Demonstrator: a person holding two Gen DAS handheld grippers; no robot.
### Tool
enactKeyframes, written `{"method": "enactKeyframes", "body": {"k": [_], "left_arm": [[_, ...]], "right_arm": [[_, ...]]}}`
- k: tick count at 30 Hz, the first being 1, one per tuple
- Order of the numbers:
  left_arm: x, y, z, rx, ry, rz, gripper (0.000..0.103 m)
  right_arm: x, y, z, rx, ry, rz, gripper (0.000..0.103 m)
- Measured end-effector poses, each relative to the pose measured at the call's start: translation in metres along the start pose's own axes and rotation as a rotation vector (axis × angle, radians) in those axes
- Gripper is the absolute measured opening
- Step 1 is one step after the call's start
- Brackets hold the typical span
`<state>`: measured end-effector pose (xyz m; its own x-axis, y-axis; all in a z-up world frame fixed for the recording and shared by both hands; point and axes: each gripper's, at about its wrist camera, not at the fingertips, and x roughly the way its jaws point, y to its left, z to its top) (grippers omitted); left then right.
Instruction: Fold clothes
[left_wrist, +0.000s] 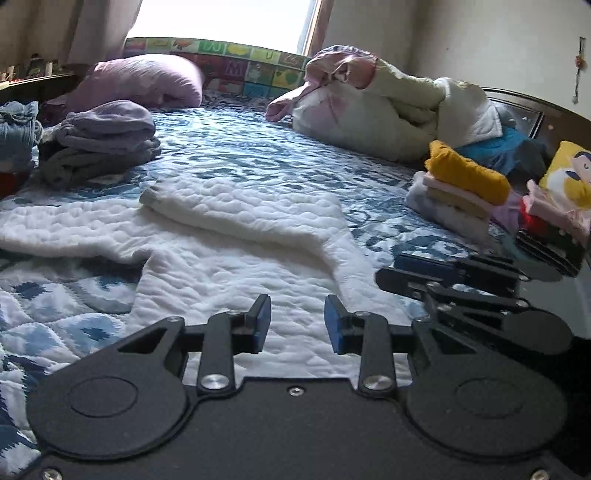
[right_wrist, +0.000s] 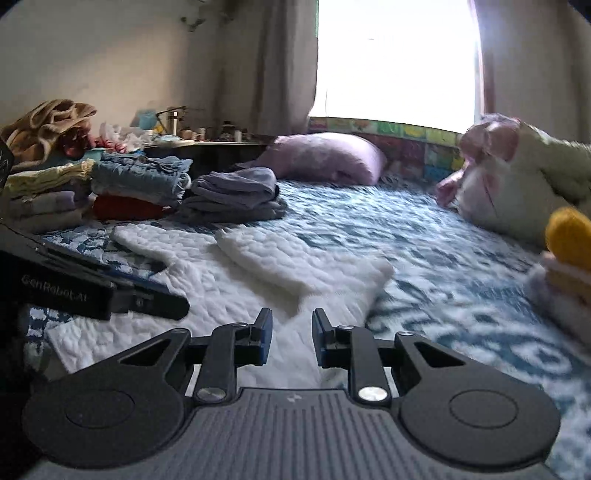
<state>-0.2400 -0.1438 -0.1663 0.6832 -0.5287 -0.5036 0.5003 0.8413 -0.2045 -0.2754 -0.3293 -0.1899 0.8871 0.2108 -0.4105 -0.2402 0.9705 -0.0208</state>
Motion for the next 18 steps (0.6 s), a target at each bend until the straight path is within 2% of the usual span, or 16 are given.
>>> {"method": "enactKeyframes", "body": {"k": [2, 3, 5, 7, 8, 10, 12, 16, 18], "left_arm": [[0.006, 0.003, 0.001, 0.0, 0.013, 0.011, 0.032], [0.011, 0.006, 0.004, -0.004, 0.015, 0.009, 0.032], [0.018, 0.01, 0.012, -0.009, 0.008, 0.011, 0.032], [0.027, 0.019, 0.027, -0.032, -0.011, 0.013, 0.032], [0.032, 0.028, 0.034, -0.07, -0.022, 0.009, 0.032], [0.042, 0.047, 0.047, -0.146, -0.043, 0.002, 0.034], [0.052, 0.069, 0.059, -0.258, -0.067, -0.01, 0.044], [0.072, 0.119, 0.07, -0.514, -0.109, -0.045, 0.047], [0.079, 0.133, 0.07, -0.569, -0.098, -0.024, 0.047]], "right_arm": [[0.028, -0.004, -0.003, 0.005, 0.138, 0.021, 0.023], [0.033, -0.006, -0.006, 0.005, 0.16, 0.026, 0.022], [0.035, -0.007, -0.007, 0.003, 0.173, 0.039, 0.022], [0.024, -0.014, 0.001, 0.023, 0.151, 0.11, 0.022], [0.02, -0.022, 0.002, 0.057, 0.139, 0.144, 0.021], [0.019, -0.044, 0.005, 0.169, 0.111, 0.16, 0.022], [0.026, -0.065, 0.009, 0.265, 0.083, 0.153, 0.022], [0.053, -0.085, 0.02, 0.286, 0.074, 0.114, 0.022], [0.066, -0.09, 0.027, 0.289, 0.071, 0.116, 0.022]]}}
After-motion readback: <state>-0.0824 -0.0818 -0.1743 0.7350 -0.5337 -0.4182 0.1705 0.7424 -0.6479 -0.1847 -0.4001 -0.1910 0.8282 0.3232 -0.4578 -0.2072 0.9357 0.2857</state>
